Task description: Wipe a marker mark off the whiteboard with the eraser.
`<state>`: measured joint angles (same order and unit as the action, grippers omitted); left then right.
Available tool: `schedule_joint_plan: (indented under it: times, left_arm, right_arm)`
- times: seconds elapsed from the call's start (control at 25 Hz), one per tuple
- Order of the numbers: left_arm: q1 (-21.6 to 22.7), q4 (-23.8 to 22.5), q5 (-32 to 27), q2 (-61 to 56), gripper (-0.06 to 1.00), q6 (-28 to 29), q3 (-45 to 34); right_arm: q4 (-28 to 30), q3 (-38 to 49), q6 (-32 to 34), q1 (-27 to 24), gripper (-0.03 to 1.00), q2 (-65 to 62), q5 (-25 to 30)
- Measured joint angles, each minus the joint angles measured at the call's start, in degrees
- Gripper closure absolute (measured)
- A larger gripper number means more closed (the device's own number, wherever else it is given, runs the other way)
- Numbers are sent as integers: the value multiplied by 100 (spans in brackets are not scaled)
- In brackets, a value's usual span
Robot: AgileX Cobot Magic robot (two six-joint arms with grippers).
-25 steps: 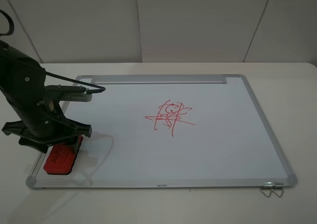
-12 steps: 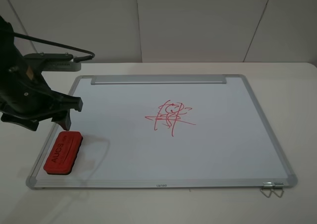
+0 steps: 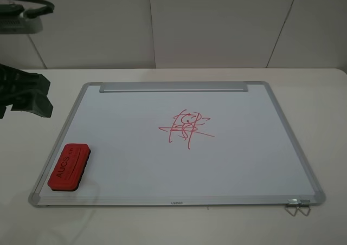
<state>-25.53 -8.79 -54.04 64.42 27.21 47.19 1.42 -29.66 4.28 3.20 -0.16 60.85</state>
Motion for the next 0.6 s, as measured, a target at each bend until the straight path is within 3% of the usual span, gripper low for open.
schedule_joint_plan:
  times: [0.36,0.6]
  left_arm:
    - [0,243,-456,-2334,23,-669,0]
    - [0,-3,-819,-3894,23,-888,-21]
  right_arm:
    - [0,0,0,0,24,0,0]
    - [0,0,0,0,24,0,0]
